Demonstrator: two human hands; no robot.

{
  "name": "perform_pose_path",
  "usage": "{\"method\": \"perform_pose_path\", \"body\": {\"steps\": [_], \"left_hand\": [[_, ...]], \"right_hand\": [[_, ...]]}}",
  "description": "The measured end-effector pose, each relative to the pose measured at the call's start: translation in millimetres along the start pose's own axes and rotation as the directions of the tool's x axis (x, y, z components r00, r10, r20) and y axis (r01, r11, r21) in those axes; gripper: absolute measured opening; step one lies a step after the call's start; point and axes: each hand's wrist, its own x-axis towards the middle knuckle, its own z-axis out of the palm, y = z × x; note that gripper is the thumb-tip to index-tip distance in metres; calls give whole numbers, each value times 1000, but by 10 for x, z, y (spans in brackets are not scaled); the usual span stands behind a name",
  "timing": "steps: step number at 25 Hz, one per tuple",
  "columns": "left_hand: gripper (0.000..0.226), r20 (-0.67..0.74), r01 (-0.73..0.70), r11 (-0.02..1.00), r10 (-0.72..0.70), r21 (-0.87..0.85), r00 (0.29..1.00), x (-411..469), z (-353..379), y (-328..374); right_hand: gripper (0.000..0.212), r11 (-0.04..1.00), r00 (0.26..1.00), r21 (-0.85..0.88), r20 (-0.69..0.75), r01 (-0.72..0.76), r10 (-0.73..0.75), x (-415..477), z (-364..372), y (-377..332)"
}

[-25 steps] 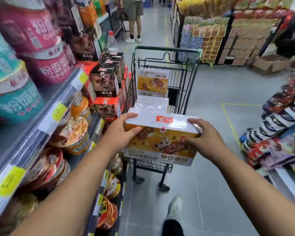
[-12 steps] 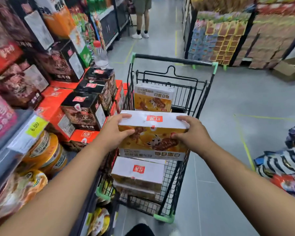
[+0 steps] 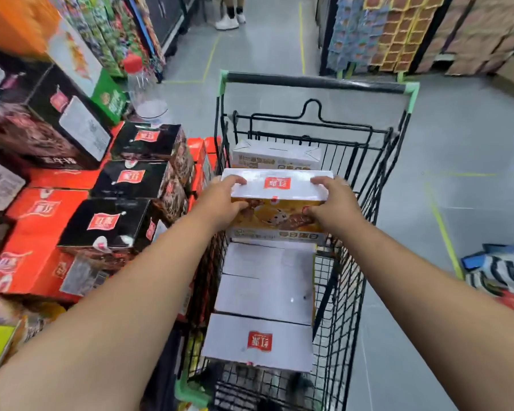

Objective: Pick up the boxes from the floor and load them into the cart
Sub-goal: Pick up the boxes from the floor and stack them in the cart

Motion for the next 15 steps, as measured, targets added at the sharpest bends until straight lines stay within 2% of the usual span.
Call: {"method": "perform_pose_path", "body": {"steps": [4,7,9,13,15], "left_hand": [[42,16,22,993,-24,115,1000,458,190,-137],[55,150,-30,979,-1,200,989,582,396,-226],[63,173,-41,974,2,221,985,585,459,-297],[66,115,-83,954,51,288,992,597,435,-270],[68,85,-150,941,130,304,988,563,435,-116]], "right_hand": [[67,996,999,-83,38,-35,38,318,268,7],[79,931,969,-364,218,-27,114,416,432,65],[89,895,953,-445,277,16,121,423,472,112],[89,918,973,-395,197,-32,119,310,398,212],[88,942,983,-329,136,-70,121,163,315,256]]}}
